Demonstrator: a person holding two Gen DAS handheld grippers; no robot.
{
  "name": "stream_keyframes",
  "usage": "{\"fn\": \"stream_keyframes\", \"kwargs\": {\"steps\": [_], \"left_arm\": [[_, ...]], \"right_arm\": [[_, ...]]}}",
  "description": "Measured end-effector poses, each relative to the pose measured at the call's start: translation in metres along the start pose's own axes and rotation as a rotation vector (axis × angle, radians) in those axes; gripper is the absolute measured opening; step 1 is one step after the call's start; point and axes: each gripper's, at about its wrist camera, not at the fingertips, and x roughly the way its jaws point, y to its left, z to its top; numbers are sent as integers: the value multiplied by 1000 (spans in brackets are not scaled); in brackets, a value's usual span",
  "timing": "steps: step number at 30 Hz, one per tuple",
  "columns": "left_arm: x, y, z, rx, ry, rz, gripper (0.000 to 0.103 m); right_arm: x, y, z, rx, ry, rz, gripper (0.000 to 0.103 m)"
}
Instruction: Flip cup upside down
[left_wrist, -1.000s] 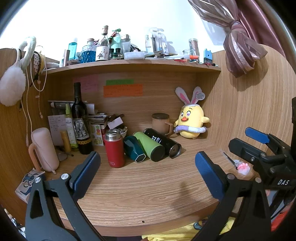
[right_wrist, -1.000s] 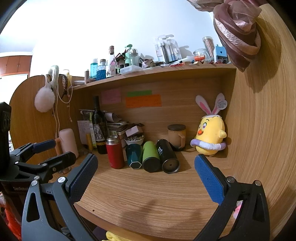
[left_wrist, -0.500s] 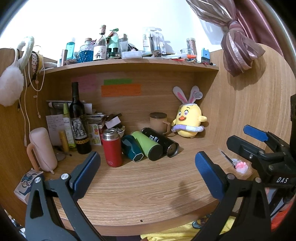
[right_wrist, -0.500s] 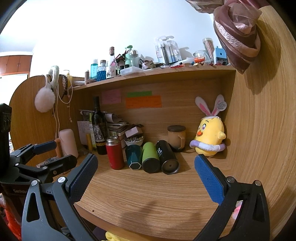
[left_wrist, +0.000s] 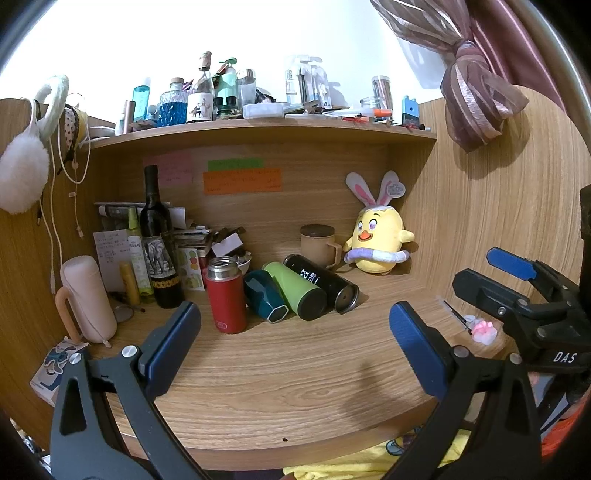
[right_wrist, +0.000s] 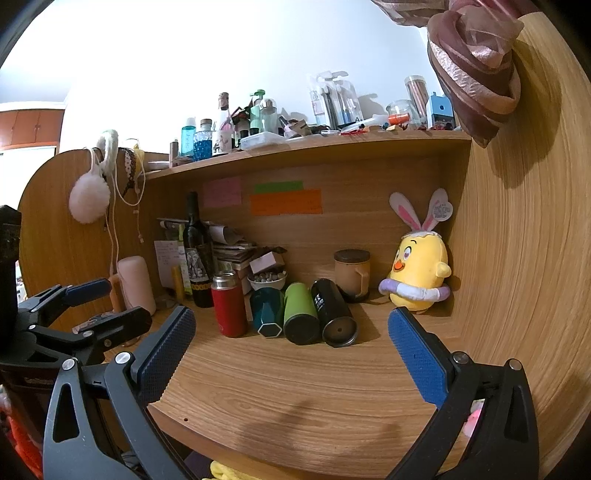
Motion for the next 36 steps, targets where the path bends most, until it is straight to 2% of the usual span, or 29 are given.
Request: {"fn": "stream_keyframes", "kwargs": {"steps": [17, 22, 27, 34, 36], "left_arm": [[5, 5, -6, -20, 13, -10, 103], [18, 9, -10, -36, 44, -40, 103], [60, 30, -17, -112, 150, -106, 103], [131, 76, -14, -179, 229, -56, 103], [157, 90, -10, -182, 252, -14, 99]], "right_arm": [[8, -3, -6, 3, 16, 1, 103], [17, -6, -11, -1, 38, -1, 103], [36, -12, -18, 8, 71, -4, 103], [89, -32, -32, 54, 169, -2, 103], [103, -38, -36, 74, 196, 2, 103]]}}
